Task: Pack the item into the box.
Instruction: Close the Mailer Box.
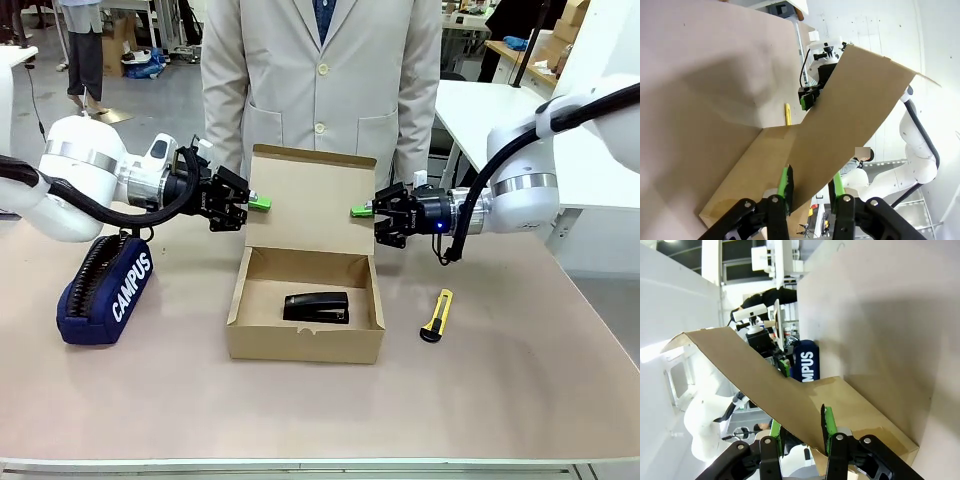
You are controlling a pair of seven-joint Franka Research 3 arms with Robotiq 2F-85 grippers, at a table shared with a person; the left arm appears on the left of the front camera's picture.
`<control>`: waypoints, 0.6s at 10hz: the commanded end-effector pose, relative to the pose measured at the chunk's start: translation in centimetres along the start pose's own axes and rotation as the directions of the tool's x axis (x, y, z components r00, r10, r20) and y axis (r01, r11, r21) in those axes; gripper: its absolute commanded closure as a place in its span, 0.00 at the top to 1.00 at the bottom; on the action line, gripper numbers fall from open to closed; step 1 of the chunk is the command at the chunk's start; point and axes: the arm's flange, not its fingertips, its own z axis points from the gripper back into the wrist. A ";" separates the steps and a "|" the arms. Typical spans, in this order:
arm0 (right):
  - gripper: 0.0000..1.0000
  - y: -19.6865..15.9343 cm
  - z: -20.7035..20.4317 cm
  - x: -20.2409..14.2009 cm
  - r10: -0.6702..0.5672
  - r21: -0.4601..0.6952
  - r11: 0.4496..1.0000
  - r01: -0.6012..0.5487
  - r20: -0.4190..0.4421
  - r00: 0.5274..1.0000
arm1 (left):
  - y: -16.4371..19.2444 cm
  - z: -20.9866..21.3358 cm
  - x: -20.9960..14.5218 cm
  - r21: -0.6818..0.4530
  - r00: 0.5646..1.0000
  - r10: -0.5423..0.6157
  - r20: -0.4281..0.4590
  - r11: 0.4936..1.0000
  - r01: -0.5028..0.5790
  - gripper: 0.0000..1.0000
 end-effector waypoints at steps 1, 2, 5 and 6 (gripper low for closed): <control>0.41 0.0 0.0 0.0 0.000 0.000 1.000 0.000 0.000 1.000 | -0.1 0.0 -0.1 -0.001 1.000 0.001 0.002 1.000 -0.001 0.40; 0.41 0.2 0.0 -0.5 0.125 0.019 0.992 -0.125 -0.018 0.992 | -0.9 0.1 -1.0 -0.026 0.990 -0.141 0.029 0.990 0.142 0.40; 0.41 0.3 0.5 -1.6 0.424 0.087 0.899 -0.429 0.073 0.903 | -2.0 0.1 -2.3 -0.035 0.904 -0.407 0.131 0.909 0.415 0.40; 0.41 0.4 0.8 -2.1 0.507 0.094 0.851 -0.517 0.114 0.855 | -2.2 0.0 -2.6 -0.031 0.868 -0.476 0.139 0.874 0.484 0.40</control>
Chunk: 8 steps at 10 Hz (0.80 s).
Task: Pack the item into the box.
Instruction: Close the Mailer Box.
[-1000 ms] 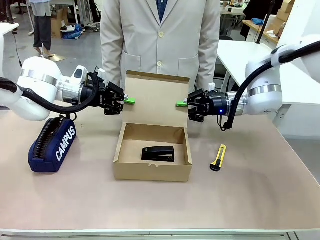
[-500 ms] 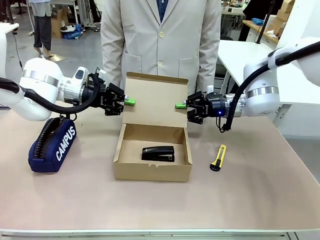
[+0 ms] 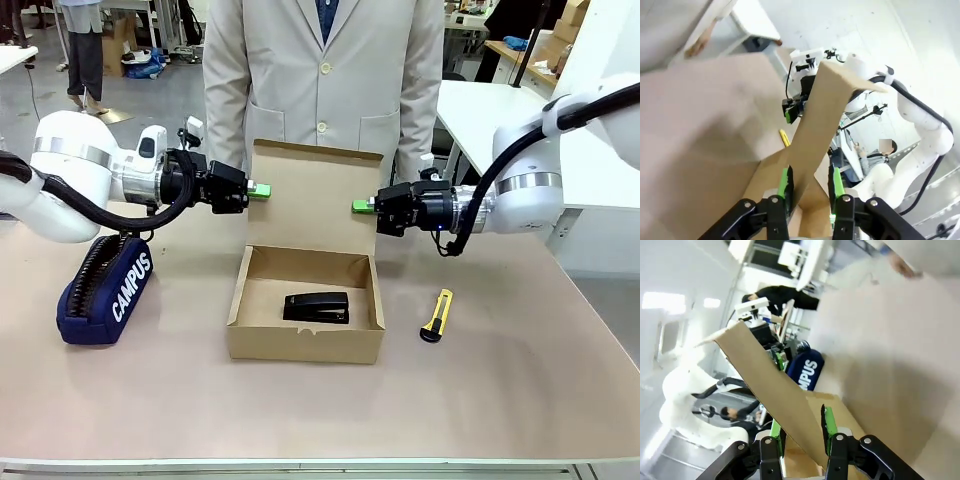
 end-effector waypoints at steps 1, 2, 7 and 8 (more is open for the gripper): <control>0.41 0.8 0.6 -2.0 0.207 0.053 0.976 -0.211 0.078 0.975 | -0.7 -0.3 -1.8 -0.035 0.988 -0.153 0.010 0.988 0.153 0.40; 0.41 1.3 0.7 -2.4 0.278 0.063 0.957 -0.284 0.090 0.956 | -0.8 -0.3 -2.0 -0.023 0.983 -0.182 0.015 0.983 0.183 0.40; 0.41 3.5 1.1 -5.2 0.546 0.005 0.831 -0.556 0.174 0.819 | -4.1 0.4 -4.3 -0.021 0.910 -0.408 0.070 0.912 0.410 0.40; 0.41 3.9 1.1 -5.9 0.584 0.007 0.804 -0.595 0.184 0.791 | -4.7 0.4 -5.0 -0.012 0.890 -0.450 0.076 0.892 0.452 0.40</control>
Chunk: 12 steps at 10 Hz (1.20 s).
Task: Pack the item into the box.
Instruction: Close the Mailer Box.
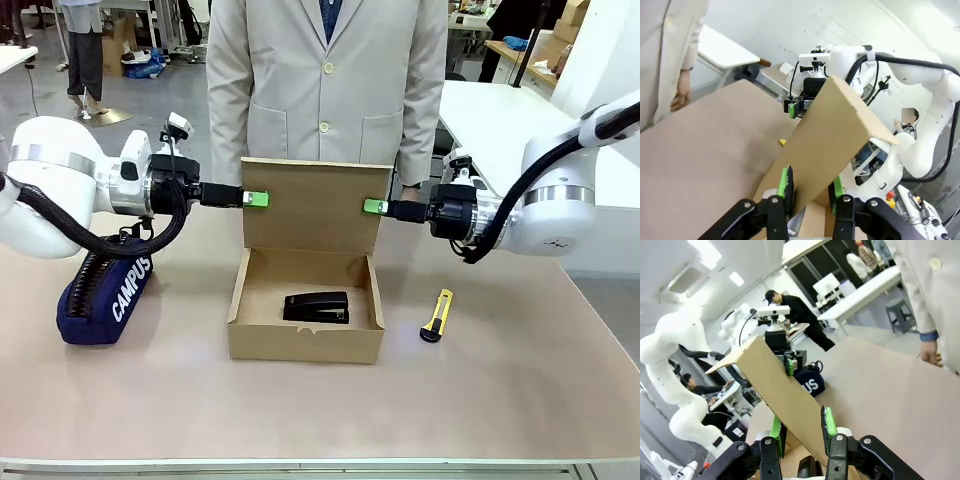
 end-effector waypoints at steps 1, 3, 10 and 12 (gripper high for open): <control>0.41 1.9 -0.1 -1.2 0.102 -0.003 0.995 -0.102 0.058 0.993 | -1.8 0.1 -1.4 0.001 0.996 -0.078 0.037 0.997 0.078 0.40; 0.41 2.9 -0.4 -1.8 0.113 -0.001 0.994 -0.113 0.047 0.993 | -1.9 0.1 -1.8 -0.002 0.998 -0.049 0.033 0.999 0.049 0.40; 0.41 1.7 0.4 -2.0 0.241 0.088 0.966 -0.244 0.040 0.970 | -1.8 0.3 -1.7 -0.015 0.984 -0.176 0.011 0.984 0.177 0.40; 0.41 2.0 0.7 -2.6 0.393 0.115 0.909 -0.400 0.073 0.916 | -2.2 0.6 -2.7 0.007 0.947 -0.317 0.049 0.948 0.317 0.40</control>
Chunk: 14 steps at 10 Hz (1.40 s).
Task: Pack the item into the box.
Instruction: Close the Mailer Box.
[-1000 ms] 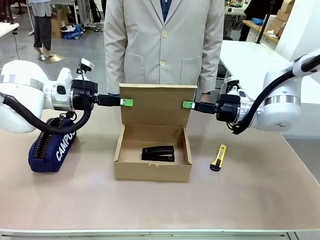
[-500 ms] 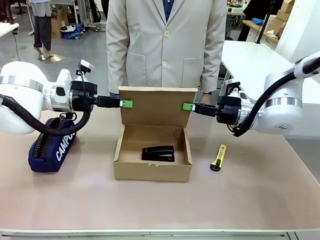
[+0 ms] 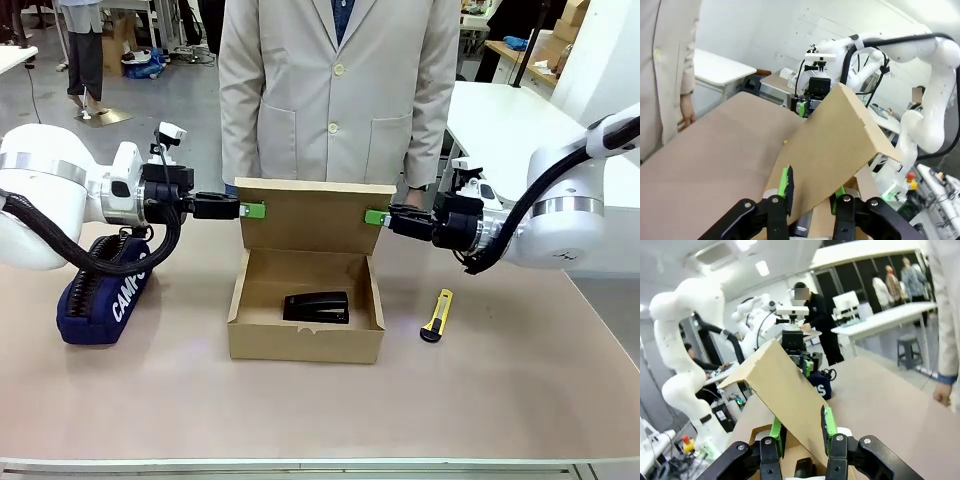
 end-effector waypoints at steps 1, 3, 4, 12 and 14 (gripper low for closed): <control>0.41 0.0 1.0 -1.3 0.195 0.015 0.981 -0.195 0.016 0.981 | -1.0 0.3 -1.3 0.008 0.985 -0.159 0.062 0.987 0.158 0.40; 0.41 0.7 0.8 -2.0 0.342 0.044 0.938 -0.343 0.022 0.939 | -1.4 0.7 -1.8 -0.005 0.966 -0.240 0.097 0.970 0.241 0.40; 0.41 0.8 0.4 -2.6 0.373 0.069 0.925 -0.373 0.018 0.928 | -1.7 0.7 -2.0 -0.011 0.953 -0.281 0.115 0.959 0.284 0.40; 0.41 1.5 0.2 -6.9 0.466 0.099 0.883 -0.459 -0.064 0.882 | -3.1 0.3 -5.0 -0.096 0.910 -0.411 0.047 0.905 0.414 0.40; 0.41 1.4 0.2 -7.2 0.454 0.113 0.889 -0.444 -0.085 0.887 | -3.1 0.1 -4.9 -0.091 0.907 -0.417 0.059 0.902 0.421 0.40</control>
